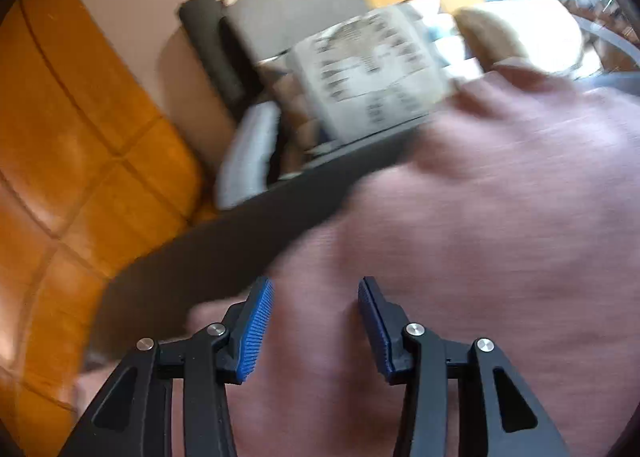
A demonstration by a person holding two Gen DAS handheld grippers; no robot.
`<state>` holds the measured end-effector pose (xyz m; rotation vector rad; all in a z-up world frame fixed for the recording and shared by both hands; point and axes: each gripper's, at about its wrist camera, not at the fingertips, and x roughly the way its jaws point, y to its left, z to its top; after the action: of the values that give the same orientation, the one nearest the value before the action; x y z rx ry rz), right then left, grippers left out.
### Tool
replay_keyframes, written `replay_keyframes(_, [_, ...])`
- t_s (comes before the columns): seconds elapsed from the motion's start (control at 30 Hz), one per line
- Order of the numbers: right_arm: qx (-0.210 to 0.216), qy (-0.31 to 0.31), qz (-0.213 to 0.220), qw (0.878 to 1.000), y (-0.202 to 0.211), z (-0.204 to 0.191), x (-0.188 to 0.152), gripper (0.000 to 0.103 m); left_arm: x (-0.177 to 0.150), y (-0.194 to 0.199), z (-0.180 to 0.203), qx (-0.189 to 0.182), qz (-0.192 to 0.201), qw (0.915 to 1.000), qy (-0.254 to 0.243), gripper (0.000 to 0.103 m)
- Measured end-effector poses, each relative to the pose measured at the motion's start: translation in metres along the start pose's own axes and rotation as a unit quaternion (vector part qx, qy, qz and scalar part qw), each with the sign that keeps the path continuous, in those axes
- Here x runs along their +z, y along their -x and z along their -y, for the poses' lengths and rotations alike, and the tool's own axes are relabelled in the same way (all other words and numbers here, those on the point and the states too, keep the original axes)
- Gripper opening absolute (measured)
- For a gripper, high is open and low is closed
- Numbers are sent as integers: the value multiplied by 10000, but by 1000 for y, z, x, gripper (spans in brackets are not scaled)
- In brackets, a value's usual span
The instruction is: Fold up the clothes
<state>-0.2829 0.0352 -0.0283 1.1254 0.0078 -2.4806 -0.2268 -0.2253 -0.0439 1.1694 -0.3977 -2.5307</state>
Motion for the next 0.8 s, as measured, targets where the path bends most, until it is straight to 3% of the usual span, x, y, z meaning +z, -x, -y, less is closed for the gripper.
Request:
replay_keyframes(0.1, [-295,47,-16,9996,35,29,-7,33,5,28,41,-696,-59,9973,230,45])
replay_keyframes(0.23, [-730,-153,-108,9972,84,83,-18,33,15,56,89,-1284,-71,9906,465,45])
replay_keyframes(0.37, [-1344,-539,-134,9894,125,145,-31,59,26,81,136,-1911,-45,9805,461,45])
replay_keyframes(0.5, [-1975,-1114,-375,9732,142,211,-40,62,24,95,175,-1991,10,9797,219,45])
replay_keyframes(0.6, [-2153,-1664,-1020,9569,131,251,-50,64,17,105,186,-1784,90,9839,48,46])
replay_keyframes(0.73, [-2028,-2443,-1573,9351,110,286,-66,65,17,98,177,-2015,56,9791,262,47])
replay_keyframes(0.8, [-1775,-2815,-1622,9289,104,295,-76,64,15,94,171,-2188,53,9748,430,47])
